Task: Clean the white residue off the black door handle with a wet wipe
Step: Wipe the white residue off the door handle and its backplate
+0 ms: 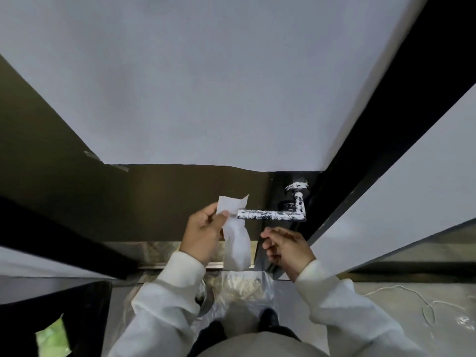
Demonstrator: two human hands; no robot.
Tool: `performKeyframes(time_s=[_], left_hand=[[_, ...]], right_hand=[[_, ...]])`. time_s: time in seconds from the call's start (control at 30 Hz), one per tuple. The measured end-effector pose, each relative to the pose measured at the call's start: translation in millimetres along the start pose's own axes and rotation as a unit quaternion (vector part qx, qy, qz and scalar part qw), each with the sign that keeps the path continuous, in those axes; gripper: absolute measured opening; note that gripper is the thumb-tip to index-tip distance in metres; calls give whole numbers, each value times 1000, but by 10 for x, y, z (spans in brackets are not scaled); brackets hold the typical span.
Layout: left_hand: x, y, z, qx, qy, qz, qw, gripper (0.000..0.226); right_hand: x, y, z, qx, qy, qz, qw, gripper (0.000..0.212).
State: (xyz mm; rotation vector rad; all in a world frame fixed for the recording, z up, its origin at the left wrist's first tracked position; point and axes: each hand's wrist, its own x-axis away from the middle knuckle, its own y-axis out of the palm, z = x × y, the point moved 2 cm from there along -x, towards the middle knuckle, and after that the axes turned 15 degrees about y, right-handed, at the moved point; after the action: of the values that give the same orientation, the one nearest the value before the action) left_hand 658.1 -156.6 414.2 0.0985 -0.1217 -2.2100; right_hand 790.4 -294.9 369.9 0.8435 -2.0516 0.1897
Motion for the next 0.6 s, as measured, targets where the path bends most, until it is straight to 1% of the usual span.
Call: performKeyframes(time_s=[0.07, 0.2, 0.33, 0.4, 0.47, 0.53, 0.6], left_hand=[[-8, 57, 84, -3, -5, -8, 1000, 31], [-57, 135, 178, -27, -13, -32, 999, 29], [-73, 88, 218, -105, 48, -95, 989, 29], [-83, 66, 202, -121, 60, -99, 986, 29], [-76, 79, 200, -93, 40, -80, 992, 29], [-59, 119, 216, -29, -9, -45, 999, 30], [-55, 169, 266, 33, -54, -13, 998, 35]], right_hand=[[-14, -65, 30, -13, 7, 6, 1000, 21], [-27, -181, 139, -76, 21, 30, 996, 22], [-38, -216, 252, -98, 42, 45, 993, 22], [-56, -223, 277, -113, 48, 51, 991, 22], [-63, -208, 284, -127, 51, 51, 989, 23], [-74, -197, 303, -136, 54, 51, 988, 23], [-72, -194, 321, -130, 59, 53, 988, 24]])
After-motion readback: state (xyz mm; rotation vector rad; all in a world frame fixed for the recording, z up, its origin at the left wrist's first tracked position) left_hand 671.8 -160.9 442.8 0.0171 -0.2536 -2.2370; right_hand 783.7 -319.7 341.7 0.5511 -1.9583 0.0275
